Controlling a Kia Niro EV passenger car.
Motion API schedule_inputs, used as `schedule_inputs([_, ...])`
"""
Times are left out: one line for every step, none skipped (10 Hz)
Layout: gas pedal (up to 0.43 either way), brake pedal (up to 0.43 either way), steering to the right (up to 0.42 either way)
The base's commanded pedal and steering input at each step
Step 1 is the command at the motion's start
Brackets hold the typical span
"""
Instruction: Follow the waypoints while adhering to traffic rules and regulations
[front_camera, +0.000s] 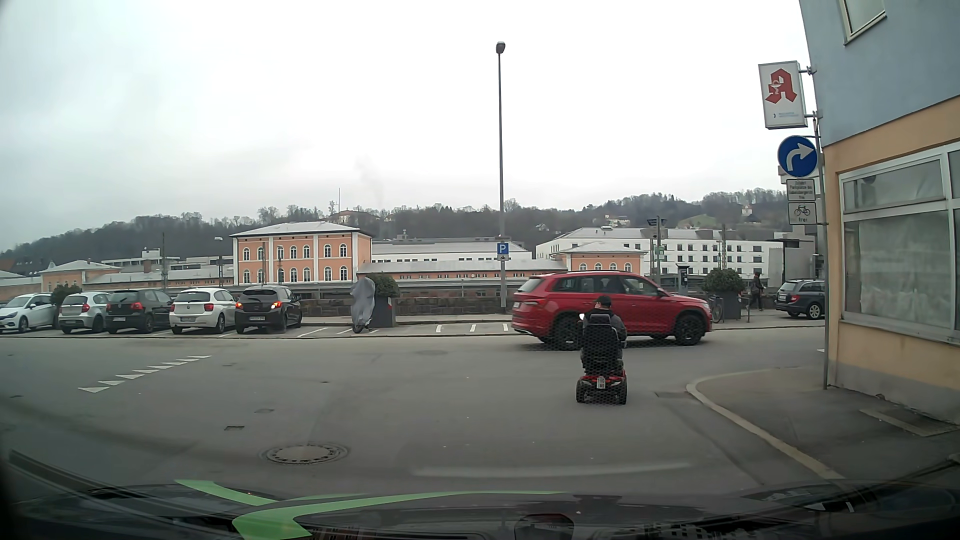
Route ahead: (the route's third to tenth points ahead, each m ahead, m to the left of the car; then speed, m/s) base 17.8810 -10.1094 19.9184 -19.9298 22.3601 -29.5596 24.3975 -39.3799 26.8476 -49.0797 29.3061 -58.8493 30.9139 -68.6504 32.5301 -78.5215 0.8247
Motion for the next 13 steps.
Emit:
schedule_inputs([0.197, 0.000, -0.067])
schedule_inputs([0.197, 0.000, -0.069])
schedule_inputs([0.197, 0.000, -0.070])
schedule_inputs([0.197, 0.000, -0.070])
schedule_inputs([0.197, 0.000, -0.070])
schedule_inputs([0.197, 0.000, -0.070])
schedule_inputs([0.189, 0.000, -0.071])
schedule_inputs([0.157, 0.000, -0.071])
schedule_inputs([0.150, 0.006, -0.070])
schedule_inputs([0.130, 0.000, -0.069])
schedule_inputs([0.130, 0.000, -0.069])
schedule_inputs([0.110, 0.000, -0.069])
schedule_inputs([0.087, 0.000, -0.069])
